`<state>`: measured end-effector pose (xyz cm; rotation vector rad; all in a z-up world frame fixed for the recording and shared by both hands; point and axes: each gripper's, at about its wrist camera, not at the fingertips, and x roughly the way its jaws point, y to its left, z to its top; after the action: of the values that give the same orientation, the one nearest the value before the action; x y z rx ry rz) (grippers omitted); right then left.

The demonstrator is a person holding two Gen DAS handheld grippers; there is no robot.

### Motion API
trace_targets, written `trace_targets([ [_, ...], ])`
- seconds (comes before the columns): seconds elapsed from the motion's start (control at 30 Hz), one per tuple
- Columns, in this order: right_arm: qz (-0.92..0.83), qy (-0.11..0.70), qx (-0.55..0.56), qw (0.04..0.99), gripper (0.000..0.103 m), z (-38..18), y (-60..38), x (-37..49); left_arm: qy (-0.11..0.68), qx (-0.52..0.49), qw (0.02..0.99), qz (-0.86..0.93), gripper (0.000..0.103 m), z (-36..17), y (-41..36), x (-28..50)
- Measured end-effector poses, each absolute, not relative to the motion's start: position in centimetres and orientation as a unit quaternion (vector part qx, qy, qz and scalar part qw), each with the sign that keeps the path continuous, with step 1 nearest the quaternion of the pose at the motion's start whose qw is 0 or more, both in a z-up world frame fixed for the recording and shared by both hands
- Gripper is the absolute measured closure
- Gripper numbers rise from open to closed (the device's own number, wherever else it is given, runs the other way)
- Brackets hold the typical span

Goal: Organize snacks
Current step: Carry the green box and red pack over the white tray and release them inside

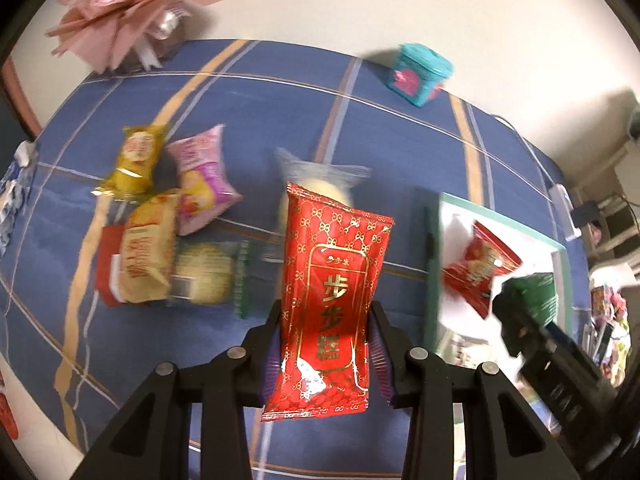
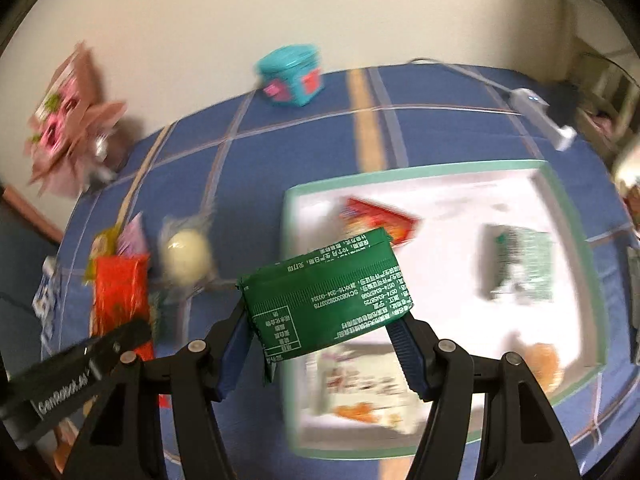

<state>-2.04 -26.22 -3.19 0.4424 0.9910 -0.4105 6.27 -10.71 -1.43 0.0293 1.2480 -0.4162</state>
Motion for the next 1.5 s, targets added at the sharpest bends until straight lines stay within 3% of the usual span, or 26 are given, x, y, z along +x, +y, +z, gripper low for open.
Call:
trace_targets([
  [0.53,-0.271,0.445,0.28,0.807,0.036,-3.2,-35.4,-7.8,0.58,0.069,0.762,-0.28,0.061,-3.3,-21.2,3.8],
  [1.5,-0.254,0.462,0.292,0.798,0.035,-5.5,-37.3,-5.3,0.586,0.073,0.75,-0.298,0.059,-7.1,-26.8,6.2],
])
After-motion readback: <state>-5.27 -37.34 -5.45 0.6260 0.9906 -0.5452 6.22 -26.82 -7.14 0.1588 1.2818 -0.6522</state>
